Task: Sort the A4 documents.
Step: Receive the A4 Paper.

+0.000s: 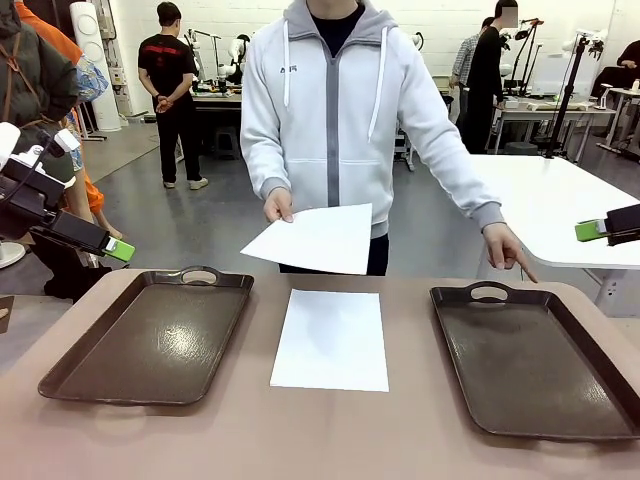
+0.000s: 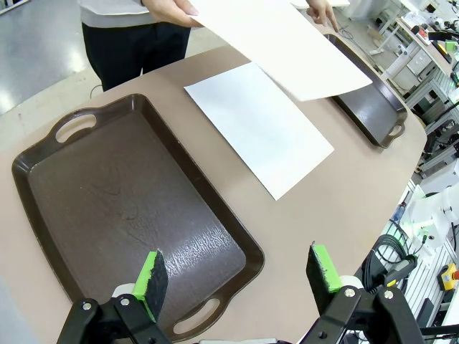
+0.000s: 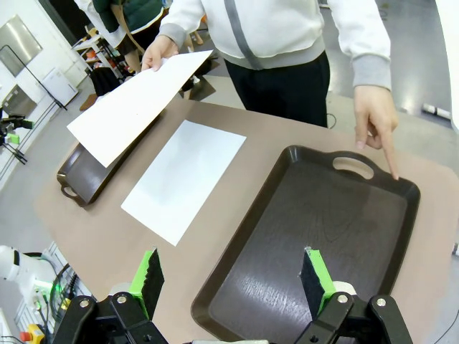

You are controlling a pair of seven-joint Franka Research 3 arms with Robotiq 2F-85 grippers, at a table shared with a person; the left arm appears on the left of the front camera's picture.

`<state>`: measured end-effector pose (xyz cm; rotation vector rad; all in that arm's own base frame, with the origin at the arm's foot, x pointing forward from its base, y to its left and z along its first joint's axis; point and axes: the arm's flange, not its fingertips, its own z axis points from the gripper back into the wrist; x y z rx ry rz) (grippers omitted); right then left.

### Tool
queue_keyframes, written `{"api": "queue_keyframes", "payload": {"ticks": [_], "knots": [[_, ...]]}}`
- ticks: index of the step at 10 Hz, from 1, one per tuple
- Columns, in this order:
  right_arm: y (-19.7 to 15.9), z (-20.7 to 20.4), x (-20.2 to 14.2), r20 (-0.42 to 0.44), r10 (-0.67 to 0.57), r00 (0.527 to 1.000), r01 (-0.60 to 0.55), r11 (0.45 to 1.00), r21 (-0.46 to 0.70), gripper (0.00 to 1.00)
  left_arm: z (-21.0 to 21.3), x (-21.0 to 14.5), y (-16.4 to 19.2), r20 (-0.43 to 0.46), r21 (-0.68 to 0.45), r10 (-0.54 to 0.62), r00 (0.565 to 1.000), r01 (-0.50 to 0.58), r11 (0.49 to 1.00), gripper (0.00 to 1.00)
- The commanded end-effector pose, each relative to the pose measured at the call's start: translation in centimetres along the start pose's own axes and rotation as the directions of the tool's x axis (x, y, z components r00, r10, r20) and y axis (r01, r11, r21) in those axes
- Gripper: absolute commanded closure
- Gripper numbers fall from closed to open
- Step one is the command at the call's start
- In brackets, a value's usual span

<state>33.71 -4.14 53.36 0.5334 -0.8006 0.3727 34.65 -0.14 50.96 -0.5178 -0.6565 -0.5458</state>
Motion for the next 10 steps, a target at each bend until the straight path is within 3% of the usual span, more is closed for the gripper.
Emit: {"api": "queue_keyframes", "payload": {"ticks": [1,3,5,8,10], "knots": [[0.0,-0.1,0.0,0.002,-0.001,1.0,0.001,1.0,0.008,0.0,-0.1,0.0,0.3,0.011,-0.009,-0.014,1.0,0.014,1.0,0.0],[0.0,0.0,0.0,0.0,0.0,1.0,0.0,1.0,0.0,0.0,-0.1,0.0,0.3,0.011,-0.009,-0.014,1.0,0.014,1.0,0.0],[-2.0,-2.7,1.2,0.021,-0.169,0.985,0.167,0.983,0.074,0.0,-0.1,0.0,0.3,0.011,-0.009,-0.014,1.0,0.014,1.0,0.0],[-3.8,-9.2,3.0,-0.045,-0.419,0.907,0.42,0.889,0.181,0.0,-0.1,0.0,0.3,0.011,-0.009,-0.014,1.0,0.014,1.0,0.0],[-4.1,-13.7,4.2,-0.116,-0.552,0.826,0.562,0.786,0.259,0.0,-0.1,0.0,0.3,0.011,-0.009,-0.014,1.0,0.014,1.0,0.0]]}}
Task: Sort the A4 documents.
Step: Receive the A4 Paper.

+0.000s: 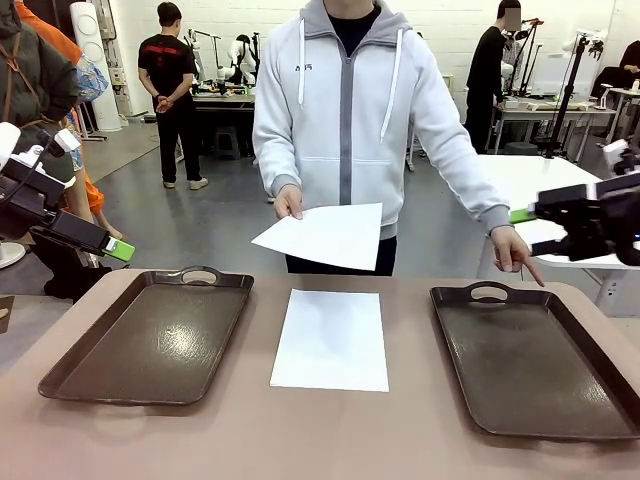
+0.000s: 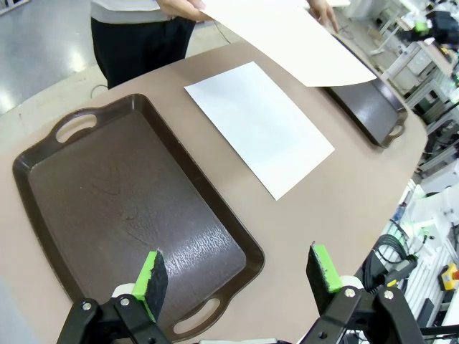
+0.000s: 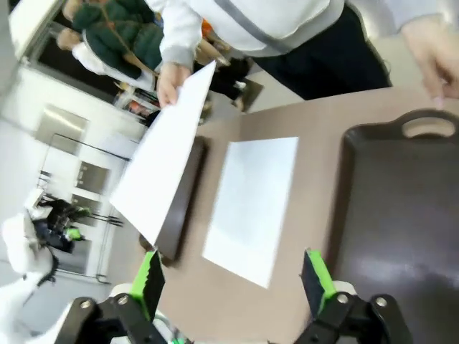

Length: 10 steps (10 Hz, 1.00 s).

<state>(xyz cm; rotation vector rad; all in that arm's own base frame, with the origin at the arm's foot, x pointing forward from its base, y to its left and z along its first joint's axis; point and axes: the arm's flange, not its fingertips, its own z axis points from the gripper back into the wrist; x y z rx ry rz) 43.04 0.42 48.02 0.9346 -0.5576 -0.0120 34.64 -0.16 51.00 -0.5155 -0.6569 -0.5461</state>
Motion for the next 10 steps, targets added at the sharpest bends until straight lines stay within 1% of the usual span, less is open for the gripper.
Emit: {"api": "queue_keyframes", "payload": {"ticks": [1,2,4,6,8,9,10], "knots": [[-1.2,-4.9,3.3,-0.031,-0.142,0.989,0.144,0.987,0.071,0.0,-0.2,0.0,0.3,0.011,-0.011,-0.013,1.0,0.013,1.0,0.0],[-1.2,-7.4,3.8,-0.071,-0.168,0.983,0.173,0.982,0.074,0.0,-0.2,0.0,0.3,0.011,-0.011,-0.013,1.0,0.013,1.0,0.0],[-1.5,-11.9,4.6,-0.152,-0.243,0.958,0.265,0.952,0.151,0.0,-0.2,0.0,0.3,0.011,-0.011,-0.013,1.0,0.013,1.0,0.0],[-1.7,-15.9,4.5,-0.223,-0.293,0.93,0.341,0.914,0.22,0.0,-0.2,0.0,0.3,0.011,-0.011,-0.013,1.0,0.013,1.0,0.0],[-1.7,-18.3,4.4,-0.279,-0.311,0.909,0.39,0.87,0.301,0.0,-0.2,0.0,0.3,0.011,-0.011,-0.013,1.0,0.013,1.0,0.0],[-1.7,-19.5,4.5,-0.316,-0.338,0.886,0.436,0.839,0.325,0.0,-0.2,0.0,0.3,0.011,-0.011,-0.013,1.0,0.013,1.0,0.0],[-1.8,-20.5,4.5,-0.332,-0.357,0.873,0.462,0.822,0.333,0.0,-0.2,0.0,0.3,0.011,-0.011,-0.013,1.0,0.013,1.0,0.0]]}}
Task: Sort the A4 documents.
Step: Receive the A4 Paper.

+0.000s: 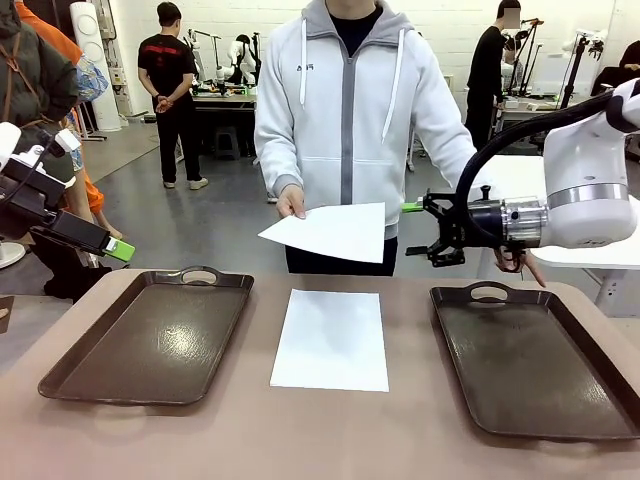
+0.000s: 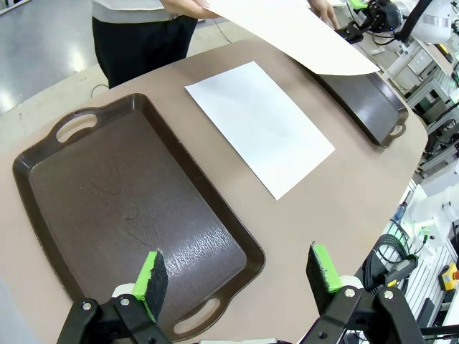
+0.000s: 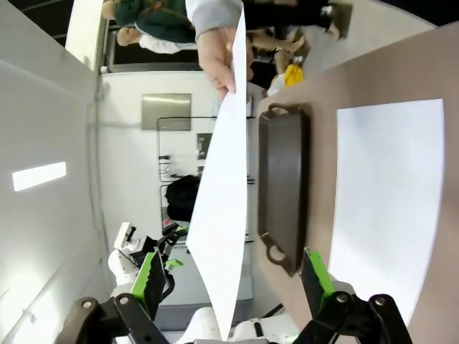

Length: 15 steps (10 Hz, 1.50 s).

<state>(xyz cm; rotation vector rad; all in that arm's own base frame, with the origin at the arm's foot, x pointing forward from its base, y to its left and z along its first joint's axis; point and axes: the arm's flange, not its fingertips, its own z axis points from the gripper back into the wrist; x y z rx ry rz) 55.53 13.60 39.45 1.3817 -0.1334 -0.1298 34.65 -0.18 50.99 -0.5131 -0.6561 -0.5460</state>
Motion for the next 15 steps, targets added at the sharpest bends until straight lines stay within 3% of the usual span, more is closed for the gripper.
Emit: {"api": "queue_keyframes", "payload": {"ticks": [1,4,8,13,14,15], "knots": [[-0.7,-1.1,1.4,-0.016,-0.097,0.995,0.098,0.993,0.069,0.0,-0.1,-0.1,0.3,0.013,-0.013,-0.012,1.0,0.012,1.0,0.0],[-1.7,-3.0,2.3,-0.052,-0.167,0.985,0.171,0.981,0.09,0.0,-0.1,-0.1,0.3,0.013,-0.013,-0.012,1.0,0.012,1.0,0.0],[-2.5,-5.1,3.7,-0.044,-0.178,0.983,0.181,0.981,0.068,0.0,-0.1,-0.1,0.3,0.013,-0.013,-0.012,1.0,0.012,1.0,0.0],[-2.7,-6.1,3.1,-0.101,-0.201,0.974,0.209,0.974,0.082,0.0,-0.1,-0.1,0.3,0.013,-0.013,-0.012,1.0,0.012,1.0,0.0],[-2.4,-6.0,3.1,-0.104,-0.187,0.977,0.196,0.977,0.08,0.17,-0.1,-0.1,0.3,0.013,-0.013,-0.012,1.0,0.012,1.0,0.0],[-2.4,-5.9,3.1,-0.106,-0.185,0.977,0.193,0.978,0.078,0.18,-0.1,-0.1,0.3,0.013,-0.013,-0.012,1.0,0.012,1.0,0.0]]}}
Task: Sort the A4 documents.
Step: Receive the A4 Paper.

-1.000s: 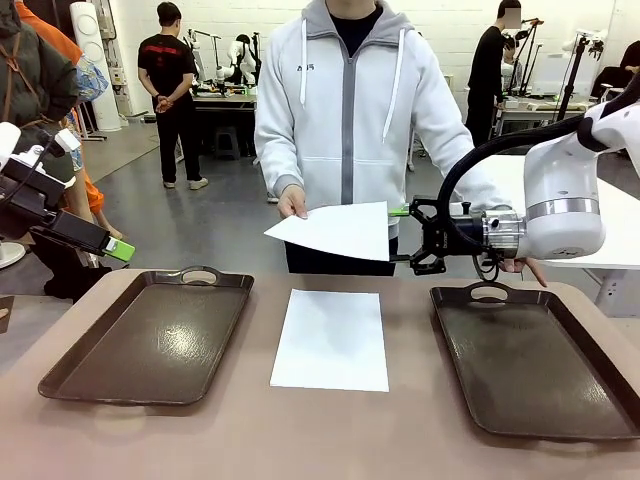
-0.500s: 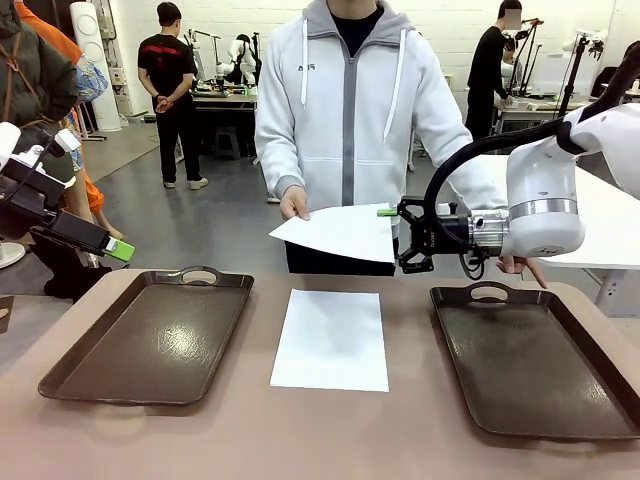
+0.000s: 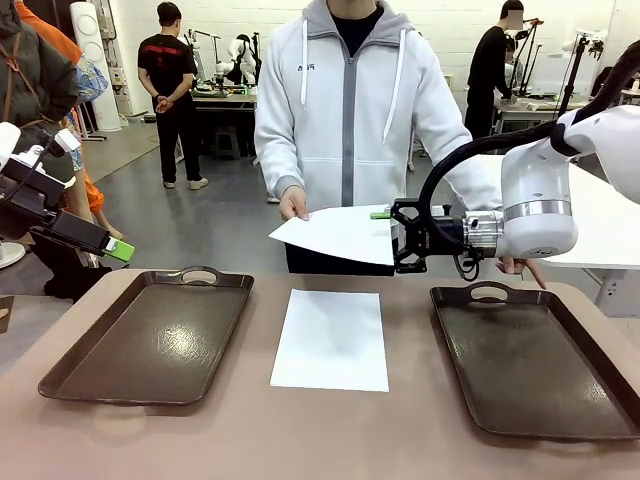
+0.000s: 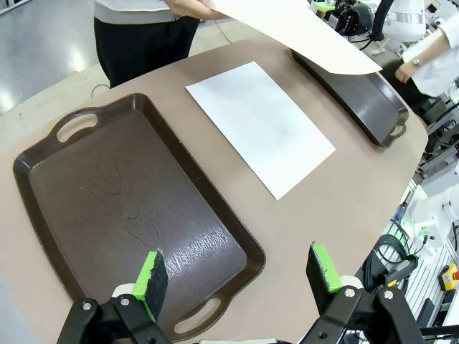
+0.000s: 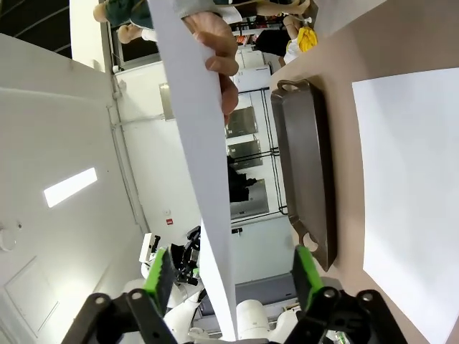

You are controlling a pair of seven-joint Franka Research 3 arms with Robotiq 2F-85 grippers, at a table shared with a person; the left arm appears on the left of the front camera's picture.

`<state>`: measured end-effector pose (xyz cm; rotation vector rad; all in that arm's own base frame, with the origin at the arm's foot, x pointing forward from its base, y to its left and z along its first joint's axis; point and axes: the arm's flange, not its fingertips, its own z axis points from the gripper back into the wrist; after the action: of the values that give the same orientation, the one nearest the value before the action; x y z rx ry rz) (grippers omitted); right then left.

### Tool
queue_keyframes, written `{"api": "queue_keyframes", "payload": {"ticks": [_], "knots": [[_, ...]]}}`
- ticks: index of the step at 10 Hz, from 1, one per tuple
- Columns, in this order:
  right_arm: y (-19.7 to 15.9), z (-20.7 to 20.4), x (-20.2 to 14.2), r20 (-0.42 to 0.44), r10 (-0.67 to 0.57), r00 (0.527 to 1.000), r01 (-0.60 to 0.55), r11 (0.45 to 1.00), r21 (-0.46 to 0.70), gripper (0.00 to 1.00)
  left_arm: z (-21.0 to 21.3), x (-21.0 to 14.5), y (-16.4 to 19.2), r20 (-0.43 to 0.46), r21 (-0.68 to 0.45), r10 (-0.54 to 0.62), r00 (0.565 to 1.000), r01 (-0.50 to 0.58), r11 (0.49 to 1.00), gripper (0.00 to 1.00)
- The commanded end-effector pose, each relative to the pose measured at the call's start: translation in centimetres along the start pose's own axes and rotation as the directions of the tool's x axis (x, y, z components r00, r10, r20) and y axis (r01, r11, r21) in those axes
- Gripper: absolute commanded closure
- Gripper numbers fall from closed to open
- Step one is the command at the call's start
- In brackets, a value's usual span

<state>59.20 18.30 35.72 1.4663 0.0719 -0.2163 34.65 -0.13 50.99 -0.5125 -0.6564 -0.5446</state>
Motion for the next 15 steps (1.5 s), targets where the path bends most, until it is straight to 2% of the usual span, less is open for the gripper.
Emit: {"api": "queue_keyframes", "payload": {"ticks": [1,2,3,4,5,6,7,8,9,15], "knots": [[0.41,0.01,0.43,-0.002,-0.007,1.0,0.007,1.0,0.022,0.35,-0.17,-0.04,0.31,0.012,-0.014,-0.013,1.0,0.014,1.0,0.0],[0.45,0.03,0.43,-0.008,-0.008,1.0,0.008,1.0,0.027,0.36,-0.17,-0.04,0.31,0.012,-0.014,-0.013,1.0,0.014,1.0,0.0],[0.4,0.09,0.4,-0.014,-0.016,1.0,0.017,0.999,0.037,0.54,-0.17,-0.04,0.31,0.012,-0.014,-0.013,1.0,0.014,1.0,0.0],[0.41,0.14,0.39,-0.018,-0.02,1.0,0.021,0.999,0.036,0.54,-0.17,-0.04,0.31,0.012,-0.014,-0.013,1.0,0.014,1.0,0.0],[0.45,0.13,0.35,-0.021,-0.022,1.0,0.023,0.999,0.037,0.72,-0.17,-0.04,0.31,0.012,-0.014,-0.013,1.0,0.014,1.0,0.0],[0.51,0.11,0.36,-0.022,-0.025,0.999,0.026,0.999,0.041,0.72,-0.17,-0.04,0.31,0.012,-0.014,-0.013,1.0,0.014,1.0,0.0],[0.56,0.0,0.41,-0.024,-0.025,0.999,0.026,0.999,0.041,0.9,-0.17,-0.04,0.31,0.012,-0.014,-0.013,1.0,0.014,1.0,0.0],[0.59,-0.05,0.44,-0.028,-0.029,0.999,0.031,0.999,0.043,0.91,-0.17,-0.04,0.31,0.012,-0.014,-0.013,1.0,0.014,1.0,0.0],[0.56,-0.04,0.43,-0.03,-0.031,0.999,0.032,0.999,0.043,1.0,-0.17,-0.04,0.31,0.012,-0.014,-0.013,1.0,0.014,1.0,0.0],[0.87,0.21,0.47,-0.05,-0.03,0.998,0.032,0.999,0.034,1.0,-0.17,-0.04,0.31,0.012,-0.014,-0.013,1.0,0.014,1.0,0.0]]}}
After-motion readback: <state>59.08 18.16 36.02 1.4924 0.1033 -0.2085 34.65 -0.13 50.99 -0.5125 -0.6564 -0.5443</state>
